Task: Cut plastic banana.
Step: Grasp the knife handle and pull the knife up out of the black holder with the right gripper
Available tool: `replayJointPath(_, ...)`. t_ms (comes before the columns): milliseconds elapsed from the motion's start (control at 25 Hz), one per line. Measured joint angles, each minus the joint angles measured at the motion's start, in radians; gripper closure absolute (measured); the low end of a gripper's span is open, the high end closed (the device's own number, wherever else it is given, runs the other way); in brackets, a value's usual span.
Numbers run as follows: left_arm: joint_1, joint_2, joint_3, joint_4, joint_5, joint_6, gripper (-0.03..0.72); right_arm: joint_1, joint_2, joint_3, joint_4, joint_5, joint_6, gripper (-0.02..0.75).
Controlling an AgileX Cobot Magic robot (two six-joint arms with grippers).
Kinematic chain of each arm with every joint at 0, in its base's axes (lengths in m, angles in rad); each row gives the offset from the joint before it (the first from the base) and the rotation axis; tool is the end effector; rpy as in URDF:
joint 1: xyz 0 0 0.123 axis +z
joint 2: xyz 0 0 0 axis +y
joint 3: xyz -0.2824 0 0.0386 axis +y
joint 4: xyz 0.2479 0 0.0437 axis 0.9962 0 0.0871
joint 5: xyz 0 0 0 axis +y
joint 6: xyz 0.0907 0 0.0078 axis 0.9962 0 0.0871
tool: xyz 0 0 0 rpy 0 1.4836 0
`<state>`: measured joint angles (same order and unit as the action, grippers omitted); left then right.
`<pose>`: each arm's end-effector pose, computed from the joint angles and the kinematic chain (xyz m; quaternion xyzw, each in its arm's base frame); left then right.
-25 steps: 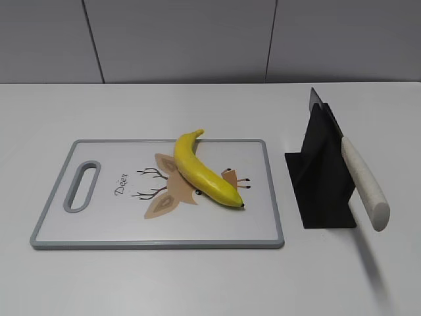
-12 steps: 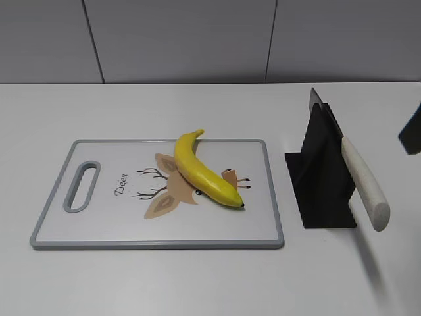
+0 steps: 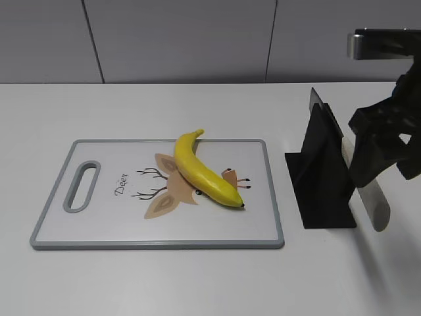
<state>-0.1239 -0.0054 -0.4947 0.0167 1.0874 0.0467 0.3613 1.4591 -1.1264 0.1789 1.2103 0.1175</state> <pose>-0.0060 0.0021 0.2735 0.0728 0.8570 -0.0114 0.5101 0.2436 0.1083 0.2792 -0.0945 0.9902 0.0964 0.0354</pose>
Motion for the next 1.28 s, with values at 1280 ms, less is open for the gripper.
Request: replayJointPath(1280, 0.000, 0.000, 0.000, -0.001, 0.000, 0.000, 0.115, 0.030, 0.255, -0.002, -0.082, -0.062, 0.119, 0.475)
